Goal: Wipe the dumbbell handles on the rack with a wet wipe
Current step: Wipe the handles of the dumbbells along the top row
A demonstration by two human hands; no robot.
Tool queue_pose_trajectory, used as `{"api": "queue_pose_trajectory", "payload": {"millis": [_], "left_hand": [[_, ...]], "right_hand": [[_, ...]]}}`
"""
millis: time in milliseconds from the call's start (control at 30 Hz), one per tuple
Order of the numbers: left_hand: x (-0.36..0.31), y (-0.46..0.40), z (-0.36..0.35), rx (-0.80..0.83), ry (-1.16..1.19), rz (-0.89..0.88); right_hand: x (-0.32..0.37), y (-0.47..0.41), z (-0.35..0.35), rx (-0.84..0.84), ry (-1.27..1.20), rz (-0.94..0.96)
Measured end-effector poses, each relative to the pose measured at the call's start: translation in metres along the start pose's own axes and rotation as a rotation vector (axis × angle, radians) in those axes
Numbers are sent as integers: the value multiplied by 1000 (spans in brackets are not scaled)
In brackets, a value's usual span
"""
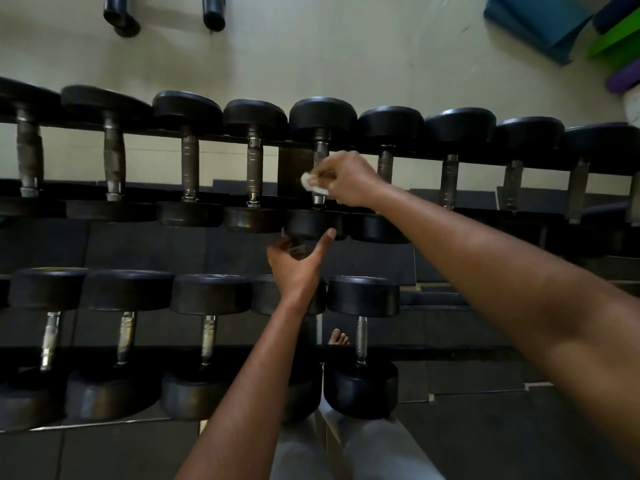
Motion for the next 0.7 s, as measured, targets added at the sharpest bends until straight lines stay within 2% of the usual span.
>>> {"api": "queue_pose_trajectory", "payload": {"millis": [33,100,200,333,400,600,700], "left_hand": [[4,-2,-5,60,68,56],[8,-4,-16,120,153,55],[10,-7,-32,59,310,-6],[17,-15,-38,-42,346,-41],[19,-21,-35,-28,380,-10],[28,-42,-18,330,511,216],[21,-35,-17,374,430,235]], "right_hand": [[-9,7,1,-83,-127,-61],[-27,16,0,-196,-274,-165],[-43,16,-5,-243,-337,-215],[-40,11,-4,-258,-179,-46],[-37,7,-3,-281,-93,21],[-41,-2,-2,-335,129,152],[-36,-1,-2,-376,216,166]]}}
Point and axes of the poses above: each hand's wrist, its own y-axis away from the middle knuckle, its own z-axis out of the back of the hand, x = y × z, the point moved 1 cm from there along -y, towards the middle knuckle, and after that the axes turned 7 degrees about z, right-handed, at the moved point
